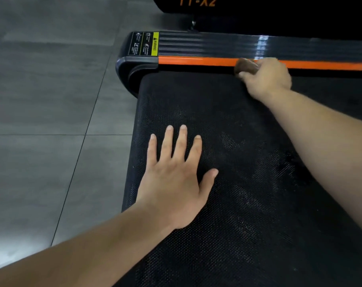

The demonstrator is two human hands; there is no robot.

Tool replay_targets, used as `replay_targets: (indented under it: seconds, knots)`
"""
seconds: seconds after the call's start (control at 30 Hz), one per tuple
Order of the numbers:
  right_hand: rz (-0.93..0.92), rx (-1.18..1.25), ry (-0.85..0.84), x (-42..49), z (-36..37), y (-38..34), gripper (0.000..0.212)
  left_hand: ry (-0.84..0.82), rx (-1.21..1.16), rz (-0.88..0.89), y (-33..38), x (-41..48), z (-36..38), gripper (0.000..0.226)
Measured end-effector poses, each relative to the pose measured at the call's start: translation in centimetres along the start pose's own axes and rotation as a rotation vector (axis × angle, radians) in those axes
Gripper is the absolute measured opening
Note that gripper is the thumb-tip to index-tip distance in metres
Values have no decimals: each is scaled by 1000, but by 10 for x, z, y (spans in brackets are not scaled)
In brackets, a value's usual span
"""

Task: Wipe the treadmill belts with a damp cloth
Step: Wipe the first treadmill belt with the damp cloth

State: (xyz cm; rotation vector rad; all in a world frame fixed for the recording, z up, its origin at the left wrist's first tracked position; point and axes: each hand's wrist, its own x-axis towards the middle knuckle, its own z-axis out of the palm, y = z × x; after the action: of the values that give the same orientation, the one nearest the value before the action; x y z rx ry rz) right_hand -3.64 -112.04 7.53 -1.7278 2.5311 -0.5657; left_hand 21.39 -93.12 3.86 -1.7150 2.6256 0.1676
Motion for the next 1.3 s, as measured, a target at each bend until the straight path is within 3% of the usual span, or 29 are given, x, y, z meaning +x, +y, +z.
replay_targets:
  seconds: [0.1, 0.2, 0.33, 0.37, 0.47, 0.53, 0.67, 0.83, 1.0, 1.17, 1.2, 1.3]
  knots:
    - [-32, -36, 71, -12, 7, 5, 37, 12, -11, 0, -1, 1, 1, 81]
    - [-214, 64, -60, -36, 13, 6, 37, 9, -10, -5, -1, 0, 3, 81]
    - [53, 96, -8, -4, -1, 18, 35, 9, -8, -2, 0, 1, 3, 81]
    - [46, 66, 21, -3, 1, 17, 35, 14, -5, -3, 0, 2, 3, 81]
    - [-203, 64, -46, -30, 8, 13, 34, 7, -10, -8, -1, 0, 3, 81]
    - [-254, 80, -117, -40, 3, 25, 33, 2, -12, -11, -1, 0, 2, 82]
    - [5, 68, -19, -19, -9, 30, 33, -5, -9, -8, 1, 1, 1, 82]
    - [-291, 87, -148, -63, -4, 30, 30, -8, -1, -14, 1, 3, -1, 83]
    - [-55, 65, -29, -47, -17, 35, 32, -11, -5, -18, 2, 2, -1, 82]
    - [-336, 33, -145, -100, -14, 31, 29, -5, -12, -26, 2, 2, -3, 82]
    - [-321, -16, -122, -92, -19, 38, 31, -2, -12, -26, 2, 3, -3, 82]
    - [-36, -30, -51, -57, -34, 51, 34, -15, -4, -27, 3, 2, -2, 82]
